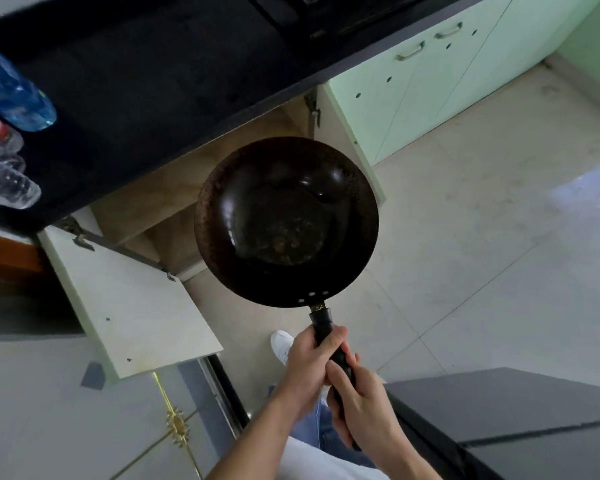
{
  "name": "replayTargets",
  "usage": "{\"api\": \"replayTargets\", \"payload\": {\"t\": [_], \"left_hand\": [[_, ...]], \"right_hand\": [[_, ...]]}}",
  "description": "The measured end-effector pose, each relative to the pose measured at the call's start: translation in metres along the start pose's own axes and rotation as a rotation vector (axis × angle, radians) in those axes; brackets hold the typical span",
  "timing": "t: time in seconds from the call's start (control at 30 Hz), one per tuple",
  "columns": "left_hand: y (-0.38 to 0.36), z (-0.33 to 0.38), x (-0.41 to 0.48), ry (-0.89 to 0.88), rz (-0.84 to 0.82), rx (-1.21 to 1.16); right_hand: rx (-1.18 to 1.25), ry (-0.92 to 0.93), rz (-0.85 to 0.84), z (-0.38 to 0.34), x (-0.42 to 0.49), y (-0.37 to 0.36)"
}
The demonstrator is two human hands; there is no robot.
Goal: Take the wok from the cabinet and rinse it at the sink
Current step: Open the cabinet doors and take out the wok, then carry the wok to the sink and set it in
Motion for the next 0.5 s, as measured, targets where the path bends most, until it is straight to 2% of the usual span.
{"api": "replayTargets", "payload": {"t": [0.27,0.5], "left_hand": [[-0.028,0.024,-0.042,-0.092,-0.050,0.102],[-0.071,0.067,-0.052,-0.205,-0.102,0.146]], "right_hand": [[0.063,0.080,0.061,-0.017,-0.044,0.002],[0.139,0.170,0.106,-0.061,-0.066,0.015]]}}
Point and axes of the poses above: each hand's wrist, its own x-axis towards the middle knuckle, its own y-axis out of the back of the hand, z = x × y, the point moved 2 cm from there along x, towards the middle knuckle, and after that the axes turned 3 degrees about -z, right-handed, at the moved point
